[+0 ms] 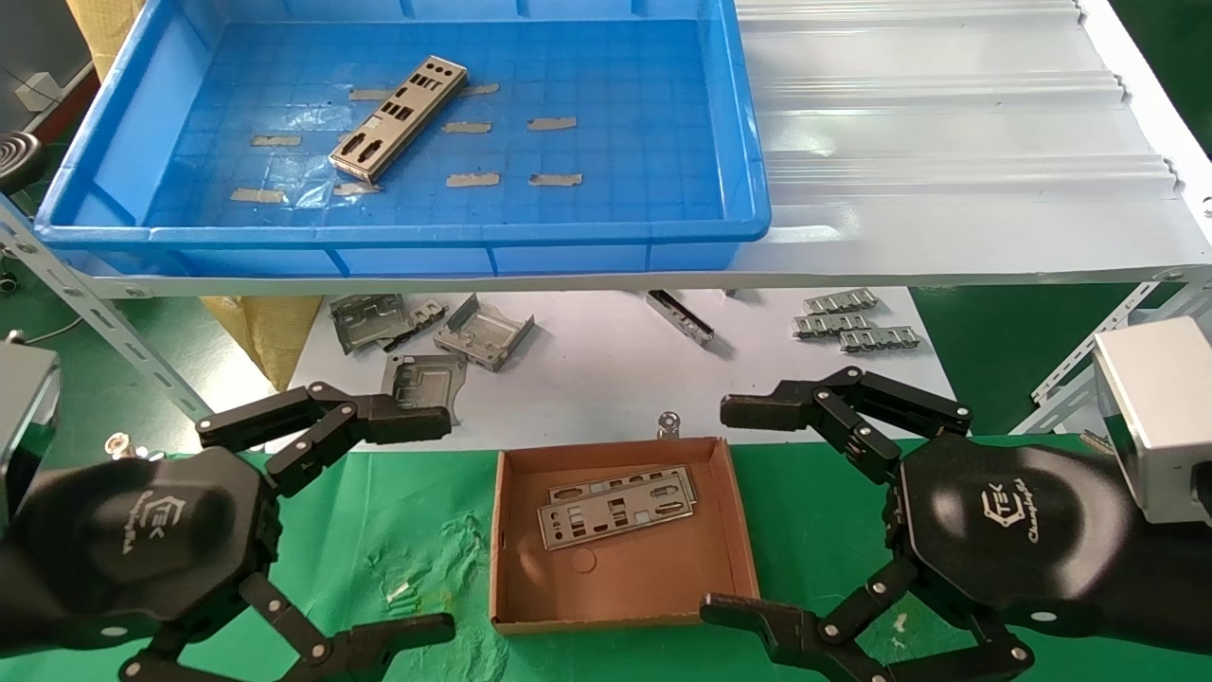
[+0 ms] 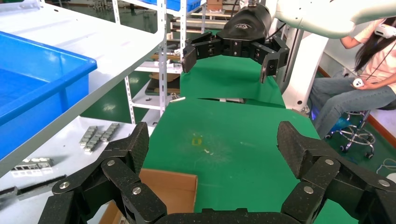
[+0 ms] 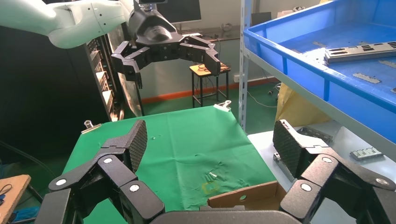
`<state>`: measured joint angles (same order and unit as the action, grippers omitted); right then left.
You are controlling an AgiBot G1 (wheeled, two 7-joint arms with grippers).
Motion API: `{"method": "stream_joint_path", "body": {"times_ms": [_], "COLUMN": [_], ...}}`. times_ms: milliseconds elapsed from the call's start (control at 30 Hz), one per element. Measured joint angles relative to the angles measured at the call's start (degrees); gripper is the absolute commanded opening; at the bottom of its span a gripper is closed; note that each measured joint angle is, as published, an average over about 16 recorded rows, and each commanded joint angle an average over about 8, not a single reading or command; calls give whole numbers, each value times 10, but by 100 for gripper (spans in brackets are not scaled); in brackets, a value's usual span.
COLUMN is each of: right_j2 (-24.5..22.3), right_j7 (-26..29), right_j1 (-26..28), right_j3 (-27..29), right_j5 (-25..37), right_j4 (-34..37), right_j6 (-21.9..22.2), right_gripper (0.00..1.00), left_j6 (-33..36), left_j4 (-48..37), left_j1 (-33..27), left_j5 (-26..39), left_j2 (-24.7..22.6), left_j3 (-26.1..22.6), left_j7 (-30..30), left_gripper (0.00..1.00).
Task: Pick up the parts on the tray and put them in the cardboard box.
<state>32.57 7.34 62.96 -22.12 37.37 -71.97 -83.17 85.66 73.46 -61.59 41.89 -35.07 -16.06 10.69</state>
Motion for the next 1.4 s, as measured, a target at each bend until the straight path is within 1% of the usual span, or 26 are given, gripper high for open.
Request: {"method": "stream_joint_path", "body": {"times_ms": [1400], "right_j2": [0], "right_j7": [0], "right_j1": [0], "right_j3": [0], "right_j5": [0], "right_j4": [0], "right_j6": [0], "right_gripper": [100], "left_j6": [0], "left_j4": [0], "left_j1": [0], "left_j5": [0], "left_j2": [0], "left_j3": [0], "left_j7": [0], "left_gripper": [100]}}
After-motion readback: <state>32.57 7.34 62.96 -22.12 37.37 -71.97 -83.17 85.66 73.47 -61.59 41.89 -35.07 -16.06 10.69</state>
